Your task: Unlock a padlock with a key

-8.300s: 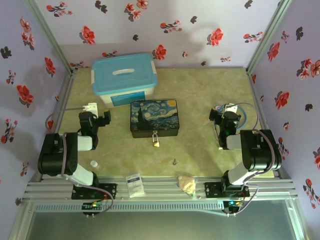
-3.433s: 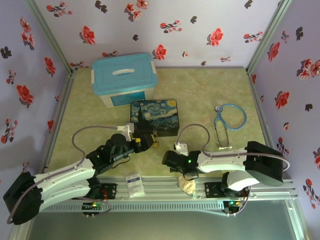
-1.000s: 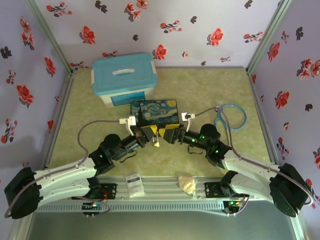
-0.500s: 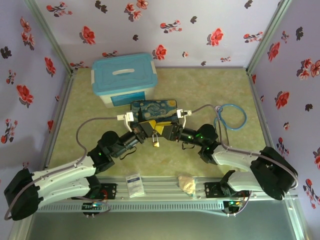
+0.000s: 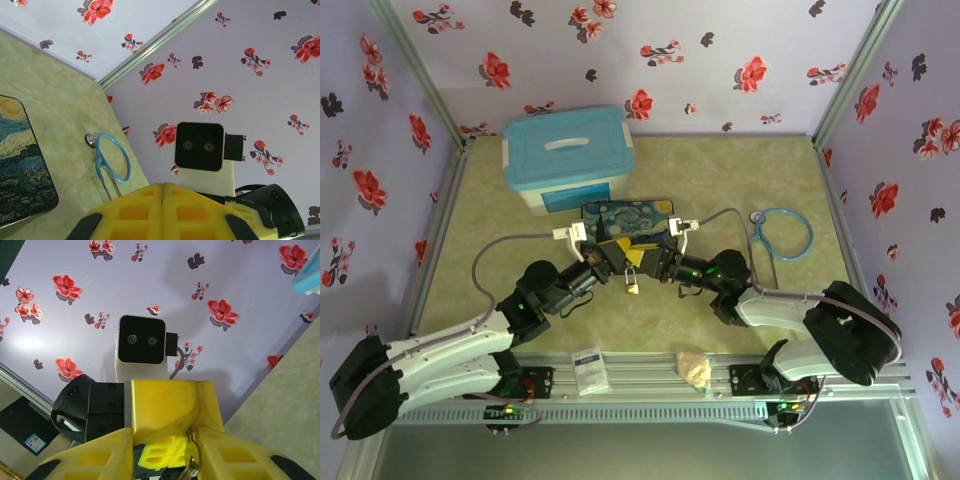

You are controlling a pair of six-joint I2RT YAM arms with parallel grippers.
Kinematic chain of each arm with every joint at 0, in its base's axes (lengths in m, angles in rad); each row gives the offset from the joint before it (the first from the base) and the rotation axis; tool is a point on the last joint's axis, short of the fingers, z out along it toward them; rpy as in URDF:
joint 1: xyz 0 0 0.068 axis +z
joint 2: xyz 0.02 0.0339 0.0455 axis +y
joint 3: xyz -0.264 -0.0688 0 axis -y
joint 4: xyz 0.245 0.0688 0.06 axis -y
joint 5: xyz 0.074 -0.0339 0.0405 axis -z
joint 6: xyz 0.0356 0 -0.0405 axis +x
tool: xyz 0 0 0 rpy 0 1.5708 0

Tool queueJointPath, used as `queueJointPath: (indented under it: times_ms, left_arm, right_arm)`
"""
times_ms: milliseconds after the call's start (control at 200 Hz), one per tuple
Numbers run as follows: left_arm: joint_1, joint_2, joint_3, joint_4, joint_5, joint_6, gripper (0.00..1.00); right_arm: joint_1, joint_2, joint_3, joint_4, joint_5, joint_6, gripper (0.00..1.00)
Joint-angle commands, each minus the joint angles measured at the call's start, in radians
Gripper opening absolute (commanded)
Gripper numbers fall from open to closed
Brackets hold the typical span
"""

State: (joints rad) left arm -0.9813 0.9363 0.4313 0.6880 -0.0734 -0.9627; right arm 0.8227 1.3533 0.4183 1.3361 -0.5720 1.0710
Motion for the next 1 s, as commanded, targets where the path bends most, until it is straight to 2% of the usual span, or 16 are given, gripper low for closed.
queueJointPath:
  times_ms: [0,140,210,350,445,635,705,775,995]
  left_arm:
    - [0.003,-0.014,0.028,0.033,-0.017,0.015,0.00]
    - [0.004,-0.002,0.027,0.044,-0.015,0.005,0.00]
    - [0.004,0.013,0.023,0.058,-0.007,0.000,0.00]
    - [0.015,0.009,0.007,0.086,-0.005,-0.015,0.00]
    - [0.019,-0.006,0.015,0.063,-0.004,-0.003,0.00]
    - [0.020,-0.017,0.026,0.034,0.001,0.005,0.00]
    - [0.020,-0.016,0.024,0.031,0.001,0.004,0.00]
    - [0.020,-0.012,0.020,0.038,-0.001,-0.002,0.00]
    - [0.021,-0.002,0.003,0.061,-0.005,-0.016,0.00]
  right_arm:
    - [0.010,-0.007,-0.007,0.049,0.001,-0.006,0.31]
    - [0.010,0.000,-0.008,0.049,0.007,-0.010,0.23]
    - [0.008,0.001,-0.003,0.049,0.007,-0.013,0.15]
    - [0.010,0.004,0.001,0.048,0.006,-0.012,0.16]
    - [0.009,0.009,-0.005,0.042,0.009,-0.009,0.27]
    - [0.009,0.004,-0.010,0.048,0.012,-0.012,0.23]
    - [0.010,-0.001,-0.010,0.049,0.014,-0.016,0.19]
    - [0.009,-0.001,-0.009,0.049,0.017,-0.017,0.09]
    - [0.007,-0.009,-0.023,0.048,0.041,-0.026,0.00]
